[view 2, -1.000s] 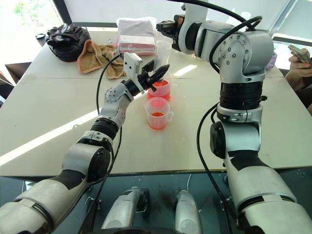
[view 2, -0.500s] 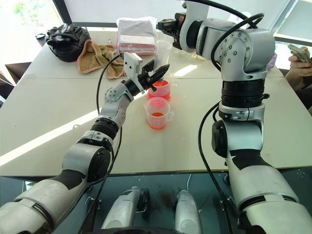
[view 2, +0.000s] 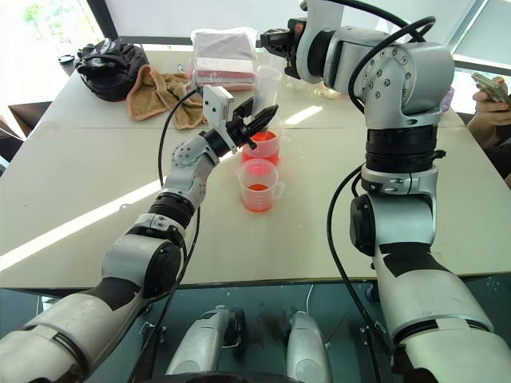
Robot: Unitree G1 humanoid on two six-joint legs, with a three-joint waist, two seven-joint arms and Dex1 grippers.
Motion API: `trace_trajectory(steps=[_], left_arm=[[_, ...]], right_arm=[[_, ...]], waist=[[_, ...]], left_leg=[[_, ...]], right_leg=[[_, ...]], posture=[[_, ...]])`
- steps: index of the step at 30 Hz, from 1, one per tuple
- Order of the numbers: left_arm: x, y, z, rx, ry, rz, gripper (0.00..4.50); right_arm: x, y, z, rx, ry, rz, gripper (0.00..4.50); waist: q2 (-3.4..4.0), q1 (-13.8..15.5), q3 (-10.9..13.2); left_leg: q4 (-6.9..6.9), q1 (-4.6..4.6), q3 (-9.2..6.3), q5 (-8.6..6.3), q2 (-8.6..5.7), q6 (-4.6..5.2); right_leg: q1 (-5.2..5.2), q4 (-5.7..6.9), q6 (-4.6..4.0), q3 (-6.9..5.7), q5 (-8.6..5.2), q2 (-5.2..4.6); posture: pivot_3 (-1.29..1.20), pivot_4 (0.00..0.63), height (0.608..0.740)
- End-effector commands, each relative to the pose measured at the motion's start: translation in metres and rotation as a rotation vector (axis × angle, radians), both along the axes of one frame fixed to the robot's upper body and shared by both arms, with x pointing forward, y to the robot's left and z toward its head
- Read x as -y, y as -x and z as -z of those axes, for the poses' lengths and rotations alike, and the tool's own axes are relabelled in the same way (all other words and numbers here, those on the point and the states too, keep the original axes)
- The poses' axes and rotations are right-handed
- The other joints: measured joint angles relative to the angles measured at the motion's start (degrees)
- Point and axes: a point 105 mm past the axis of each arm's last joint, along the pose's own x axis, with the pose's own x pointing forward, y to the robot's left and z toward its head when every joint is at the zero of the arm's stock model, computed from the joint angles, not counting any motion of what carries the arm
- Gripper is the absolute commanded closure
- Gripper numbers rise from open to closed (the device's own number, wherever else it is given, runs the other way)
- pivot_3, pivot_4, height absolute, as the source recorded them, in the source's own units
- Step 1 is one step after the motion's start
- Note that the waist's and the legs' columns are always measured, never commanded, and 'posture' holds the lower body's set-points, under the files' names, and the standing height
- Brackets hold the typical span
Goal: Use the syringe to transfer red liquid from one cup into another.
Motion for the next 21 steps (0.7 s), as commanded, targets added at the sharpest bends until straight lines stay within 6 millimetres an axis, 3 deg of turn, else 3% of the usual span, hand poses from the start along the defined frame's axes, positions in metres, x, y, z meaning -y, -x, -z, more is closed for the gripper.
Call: trace_trajectory(steps=[1, 6, 14, 21], left_arm=[[0.014, 0.009, 0.048, -0.111, -0.117, 0.072, 3.13], [0.013, 0.008, 0.044, -0.102, -0.104, 0.061, 3.13], [0.012, 0.006, 0.042, -0.099, -0.093, 0.048, 3.13], [0.01, 0.005, 0.041, -0.1, -0.083, 0.037, 3.13]], right_arm=[[0.02, 0.03, -0.083, 0.331, -0.078, 0.064, 3.81], [0.02, 0.03, -0.075, 0.298, -0.061, 0.051, 1.65], [0.02, 0.038, -0.065, 0.211, -0.063, -0.031, 1.65], [0.02, 0.064, -0.063, 0.178, -0.051, -0.174, 1.65]], waist=[[0.0, 0.02, 0.0], [0.0, 0.09, 0.0], [0.0, 0.17, 0.0], [0.07, 0.22, -0.09]], left_leg=[[0.0, 0.0, 0.0, 0.0, 0.0, 0.0], [0.0, 0.0, 0.0, 0.0, 0.0, 0.0], [0.0, 0.0, -0.01, 0.0, 0.0, 0.01], [0.0, 0.02, -0.02, -0.01, -0.02, 0.01]], right_leg=[[0.0, 0.0, 0.0, 0.0, 0.0, 0.0], [0.0, 0.0, 0.0, 0.0, 0.0, 0.0], [0.01, -0.01, 0.0, 0.0, 0.0, -0.02], [0.03, -0.02, 0.0, 0.0, 0.0, -0.06]], posture=[[0.0, 0.15, 0.74], [0.0, 0.15, 0.74], [0.0, 0.15, 0.74], [0.0, 0.15, 0.74]])
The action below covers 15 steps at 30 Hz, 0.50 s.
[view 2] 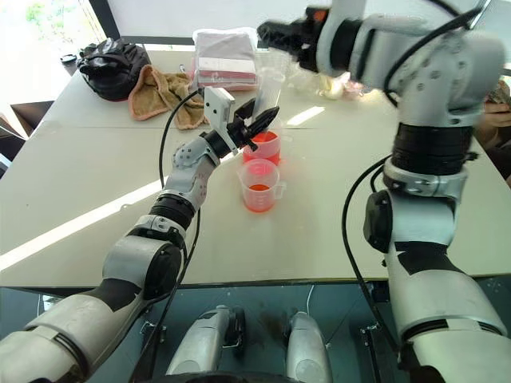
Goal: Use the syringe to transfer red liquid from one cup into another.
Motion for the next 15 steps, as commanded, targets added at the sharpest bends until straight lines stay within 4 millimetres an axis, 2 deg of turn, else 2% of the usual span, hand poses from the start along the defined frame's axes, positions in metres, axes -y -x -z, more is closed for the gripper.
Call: trace_trajectory(steps=[1, 3, 4, 8, 13, 15], left_arm=[[0.008, 0.002, 0.039, -0.112, -0.073, 0.022, 3.13], [0.008, 0.002, 0.037, -0.108, -0.065, 0.018, 3.13], [0.007, 0.001, 0.035, -0.106, -0.059, 0.015, 3.13], [0.004, 0.0, 0.021, -0.078, -0.025, 0.014, 3.13], [0.002, -0.001, -0.012, -0.032, 0.059, 0.03, 3.13], [0.006, 0.001, -0.034, 0.007, 0.1, 0.054, 3.13]], right_arm=[[0.0, 0.03, -0.029, 0.116, -0.011, -0.075, 1.65], [0.001, 0.038, -0.029, 0.127, 0.002, -0.102, 1.65], [0.002, 0.043, -0.029, 0.134, 0.008, -0.117, 1.65], [0.004, 0.054, -0.026, 0.149, 0.016, -0.155, 1.65], [0.011, 0.056, -0.001, 0.108, 0.031, -0.163, 1.65], [0.016, 0.05, 0.022, 0.053, 0.047, -0.157, 1.65]], waist=[[0.03, -0.08, -0.1], [0.03, -0.06, -0.12], [0.03, -0.05, -0.12], [0.03, 0.06, -0.12], [0.04, 0.0, -0.11], [0.04, 0.07, -0.11]], left_leg=[[0.0, 0.04, -0.01, 0.0, 0.0, 0.0], [-0.02, 0.21, -0.03, -0.03, 0.01, 0.01], [-0.02, 0.35, -0.04, -0.25, 0.01, 0.35], [-0.02, 0.58, -0.07, -0.37, 0.0, 0.29], [-0.03, 0.57, -0.08, -0.38, -0.02, 0.26], [-0.03, 0.45, -0.07, -0.35, -0.04, 0.28]], right_leg=[[0.03, 0.0, 0.0, 0.0, 0.0, 0.0], [0.21, -0.04, 0.0, 0.0, 0.0, -0.01], [0.34, -0.07, 0.0, 0.0, 0.0, -0.02], [0.57, -0.12, -0.01, 0.0, 0.01, -0.09], [0.56, -0.13, -0.03, 0.0, 0.02, -0.2], [0.44, -0.12, -0.03, 0.0, 0.02, -0.2]], posture=[[0.0, 0.15, 0.74], [0.0, 0.15, 0.74], [0.0, 0.15, 0.74], [0.0, 0.15, 0.74], [0.0, 0.15, 0.74], [0.0, 0.15, 0.74]])
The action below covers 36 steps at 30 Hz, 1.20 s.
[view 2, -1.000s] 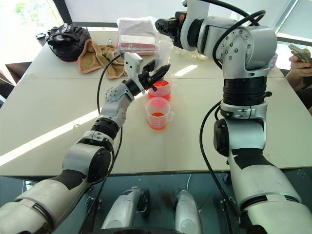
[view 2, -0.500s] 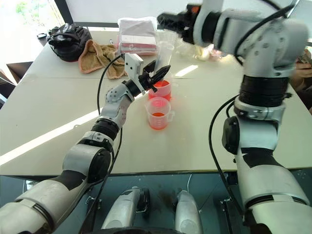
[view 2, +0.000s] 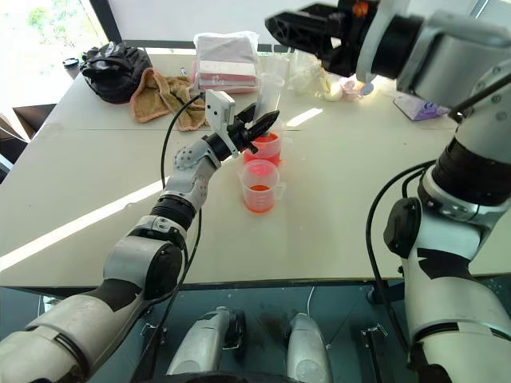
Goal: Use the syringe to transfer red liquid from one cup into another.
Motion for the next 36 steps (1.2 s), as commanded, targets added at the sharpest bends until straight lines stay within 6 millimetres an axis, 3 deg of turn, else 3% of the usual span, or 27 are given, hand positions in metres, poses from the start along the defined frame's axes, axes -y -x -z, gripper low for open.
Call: trace_trajectory(steps=[1, 8, 13, 21, 27, 36], left_arm=[[0.01, 0.006, -0.046, 0.084, 0.083, 0.055, 3.13], [0.006, 0.02, -0.088, 0.13, 0.193, 0.124, 3.13], [-0.002, 0.037, -0.104, 0.145, 0.228, 0.174, 3.13], [-0.025, 0.072, -0.113, 0.108, 0.242, 0.288, 3.13], [-0.021, 0.103, -0.099, 0.064, 0.175, 0.411, 3.13], [-0.004, 0.099, -0.047, 0.14, 0.028, 0.37, 3.13]], right_arm=[[0.007, 0.003, 0.019, -0.006, 0.02, 0.004, 1.65], [0.02, -0.008, 0.043, -0.073, 0.011, 0.065, 1.65], [0.021, -0.009, 0.049, -0.084, 0.014, 0.073, 1.65], [0.036, -0.017, 0.057, -0.102, 0.031, 0.133, 1.65], [0.049, -0.021, 0.059, -0.107, 0.042, 0.162, 1.65], [0.055, -0.021, 0.054, -0.085, 0.055, 0.187, 1.65]], waist=[[0.0, 0.06, 0.0], [0.01, -0.14, 0.02], [0.01, -0.21, 0.02], [0.01, -0.07, 0.02], [0.01, -0.13, 0.02], [0.01, 0.01, 0.01]], left_leg=[[0.0, -0.02, -0.01, 0.07, 0.0, 0.02], [-0.02, -0.59, 0.14, 0.3, -0.06, -0.16], [-0.03, -0.54, 0.17, 0.31, -0.03, -0.14], [0.0, -0.53, 0.16, 0.32, -0.01, -0.14], [0.02, -0.5, 0.15, 0.32, -0.01, -0.15], [0.04, -0.44, 0.16, 0.34, -0.01, -0.16]], right_leg=[[0.0, -0.02, 0.0, -0.02, 0.0, 0.01], [-0.56, 0.0, 0.1, 0.01, 0.06, 0.05], [-0.54, 0.01, 0.1, 0.01, 0.06, 0.09], [-0.5, 0.01, 0.1, 0.02, 0.06, 0.11], [-0.46, 0.02, 0.1, 0.02, 0.06, 0.13], [-0.39, -0.01, 0.1, 0.02, 0.06, 0.15]], posture=[[0.0, 0.15, 0.74], [0.0, 0.15, 0.74], [0.0, 0.15, 0.74], [0.0, 0.15, 0.74], [0.0, 0.15, 0.74], [0.0, 0.15, 0.74]])
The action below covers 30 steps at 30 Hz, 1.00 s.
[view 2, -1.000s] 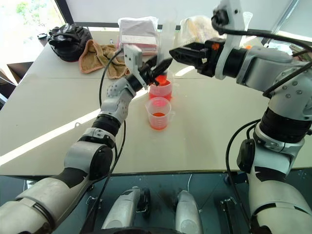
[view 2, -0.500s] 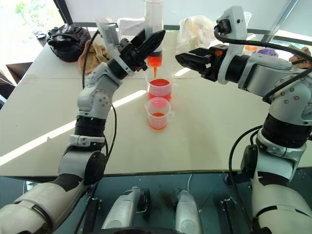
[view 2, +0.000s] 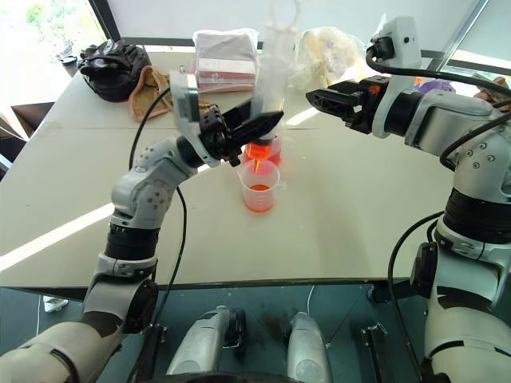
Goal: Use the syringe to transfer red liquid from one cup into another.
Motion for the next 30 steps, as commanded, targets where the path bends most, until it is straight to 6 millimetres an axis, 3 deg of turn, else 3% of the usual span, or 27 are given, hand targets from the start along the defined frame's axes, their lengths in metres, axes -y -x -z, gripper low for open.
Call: trace_trajectory(steps=[1, 13, 25, 30], left_arm=[[0.004, 0.002, 0.007, 0.121, 0.001, -0.025, 3.13], [0.003, -0.007, 0.023, 0.188, 0.043, -0.075, 3.13], [0.004, -0.007, 0.033, 0.174, 0.021, -0.077, 3.13], [0.005, -0.008, 0.038, 0.167, 0.01, -0.083, 3.13]], right_arm=[[0.006, 0.008, -0.018, 0.076, 0.009, 0.017, 1.65], [-0.01, 0.049, -0.048, 0.107, -0.083, -0.175, 1.65], [-0.022, 0.049, -0.057, 0.073, -0.202, -0.245, 1.65], [-0.029, 0.05, -0.052, 0.054, -0.204, -0.266, 1.65]], waist=[[0.0, 0.0, 0.0], [0.0, 0.04, 0.0], [0.0, -0.13, 0.0], [0.0, -0.04, 0.0]], left_leg=[[0.0, 0.0, 0.0, 0.0, 0.0, 0.0], [-0.01, -0.02, -0.04, -0.02, 0.01, 0.0], [-0.02, -0.03, -0.04, -0.02, -0.01, 0.01], [-0.02, -0.04, -0.03, -0.02, -0.02, 0.02]], right_leg=[[0.0, -0.01, 0.0, 0.0, 0.0, -0.01], [-0.05, -0.04, -0.04, 0.01, 0.03, -0.24], [-0.06, -0.04, -0.07, 0.01, 0.04, -0.31], [-0.06, -0.03, -0.07, 0.0, 0.04, -0.3]], posture=[[0.0, 0.15, 0.74], [0.0, 0.15, 0.74], [0.0, 0.15, 0.74], [0.0, 0.15, 0.74]])
